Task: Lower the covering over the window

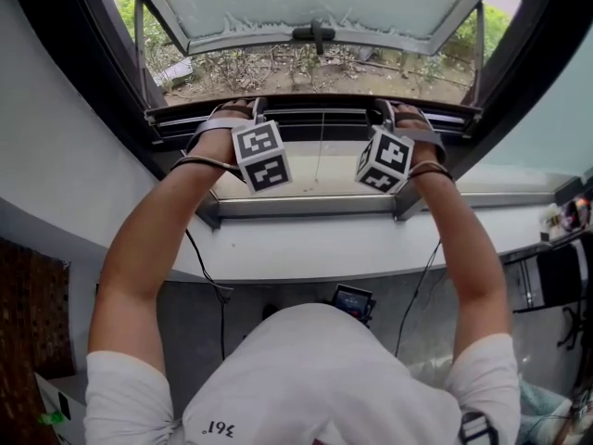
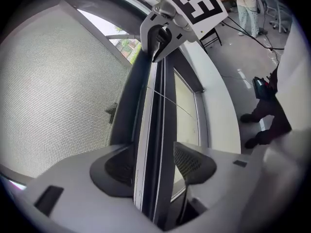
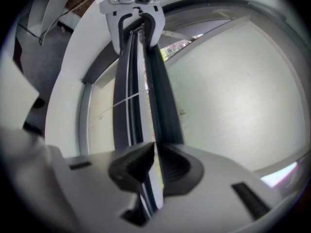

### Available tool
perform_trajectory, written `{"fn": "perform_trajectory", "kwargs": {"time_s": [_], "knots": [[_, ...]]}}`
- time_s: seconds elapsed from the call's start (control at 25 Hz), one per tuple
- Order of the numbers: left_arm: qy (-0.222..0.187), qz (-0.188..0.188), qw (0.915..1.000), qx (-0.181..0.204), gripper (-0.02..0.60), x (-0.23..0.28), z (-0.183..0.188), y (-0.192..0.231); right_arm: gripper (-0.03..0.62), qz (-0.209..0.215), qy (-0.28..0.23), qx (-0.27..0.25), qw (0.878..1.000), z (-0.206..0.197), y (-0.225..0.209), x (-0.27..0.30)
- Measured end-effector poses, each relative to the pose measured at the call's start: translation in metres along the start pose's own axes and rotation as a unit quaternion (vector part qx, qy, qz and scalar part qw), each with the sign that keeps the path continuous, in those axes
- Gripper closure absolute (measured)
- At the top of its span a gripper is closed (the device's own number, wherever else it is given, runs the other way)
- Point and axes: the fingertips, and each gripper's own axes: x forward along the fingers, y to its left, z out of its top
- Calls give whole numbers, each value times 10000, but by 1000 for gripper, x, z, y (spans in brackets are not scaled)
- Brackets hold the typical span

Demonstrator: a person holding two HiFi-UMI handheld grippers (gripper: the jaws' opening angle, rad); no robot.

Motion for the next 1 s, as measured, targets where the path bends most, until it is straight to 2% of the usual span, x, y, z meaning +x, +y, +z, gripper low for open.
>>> {"fn": "perform_trajectory", "kwargs": {"time_s": [0.36,0.68,1.0], "knots": [[30,-84,10000,-9,318,5,-2,-8,539,276,106,-135,9995,-3,11,1],[44,-170,9998,-40,309,11,-3,-16,488,580,173,-172,9980,-5,27,4],[78,-299,9995,-94,307,21,-7,-31,471,772,277,-256,9963,-8,45,9]]}}
